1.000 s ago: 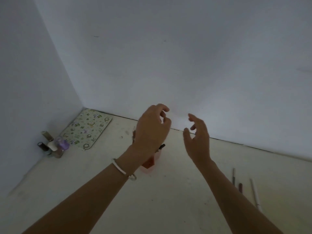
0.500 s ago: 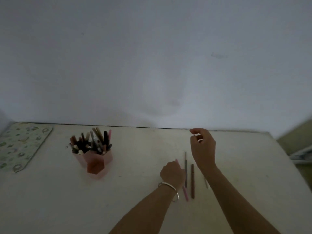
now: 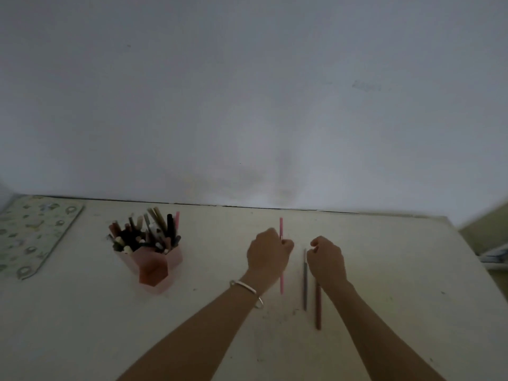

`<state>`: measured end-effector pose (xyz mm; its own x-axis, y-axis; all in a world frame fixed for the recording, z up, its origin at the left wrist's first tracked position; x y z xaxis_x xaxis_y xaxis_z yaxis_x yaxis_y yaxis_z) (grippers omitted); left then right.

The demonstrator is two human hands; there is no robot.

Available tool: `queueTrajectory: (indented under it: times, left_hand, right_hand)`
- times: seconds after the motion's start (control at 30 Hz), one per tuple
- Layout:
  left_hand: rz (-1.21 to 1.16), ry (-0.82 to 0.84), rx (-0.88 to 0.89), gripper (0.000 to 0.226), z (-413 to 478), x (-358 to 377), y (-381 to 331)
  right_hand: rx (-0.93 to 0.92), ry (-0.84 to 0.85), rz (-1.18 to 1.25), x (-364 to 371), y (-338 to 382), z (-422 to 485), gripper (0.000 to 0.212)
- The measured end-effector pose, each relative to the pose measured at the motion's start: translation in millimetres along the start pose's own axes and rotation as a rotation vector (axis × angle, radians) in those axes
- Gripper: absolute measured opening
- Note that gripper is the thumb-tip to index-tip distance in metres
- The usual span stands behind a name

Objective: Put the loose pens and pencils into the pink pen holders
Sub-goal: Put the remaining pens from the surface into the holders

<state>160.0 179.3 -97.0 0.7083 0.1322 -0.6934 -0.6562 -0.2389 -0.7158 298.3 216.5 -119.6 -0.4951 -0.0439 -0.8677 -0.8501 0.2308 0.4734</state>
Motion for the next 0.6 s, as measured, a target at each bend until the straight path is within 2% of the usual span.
queueTrajectory:
  times: [0.13, 0.27, 0.33, 0.4, 0.47, 0.53, 0.6]
  left_hand:
    - [-0.172, -0.112, 0.1, 0.017, 5, -52, -8]
    - [-0.272, -0.233, 0.183, 0.019, -4, -99, -4]
    - [-0.29, -0.31, 0.223, 0.007, -9, -127, 2]
    - [-0.289, -0.403, 0.287, 0.037, -13, -162, 15]
    - [-0.231, -0.487, 0.344, 0.064, -18, -198, 34]
    - [-0.116, -0.562, 0.343, 0.068, -22, -228, 56]
    - [-0.015, -0.595, 0.302, 0.062, -25, -245, 79]
  right_hand:
    - [-0.014, 0.065, -0.289, 29, -2, -3, 0.019]
    - [-0.051, 0.086, -0.373, 53, 1, -11, 0.035]
    - [-0.04, 0.102, -0.142, 53, 21, -15, 0.046]
    - [-0.112, 0.09, 0.1, 45, 55, -18, 0.056]
    - [-0.237, 0.028, 0.268, 31, 92, -24, 0.053]
    - [-0.32, -0.018, 0.446, 19, 124, -35, 0.049]
    - [-0.387, -0.052, 0.598, 10, 151, -48, 0.049]
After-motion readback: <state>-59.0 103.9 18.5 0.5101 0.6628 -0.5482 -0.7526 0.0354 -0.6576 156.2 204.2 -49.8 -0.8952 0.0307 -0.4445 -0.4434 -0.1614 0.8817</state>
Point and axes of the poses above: each hand's wrist, its own z-axis towards the middle knuckle, its own x-axis out of the palm, y = z × x, the point moved 1 cm from there along z, towards the middle knuckle, and after that the axes turned 7 degrees about x, right-handed, at the moved point
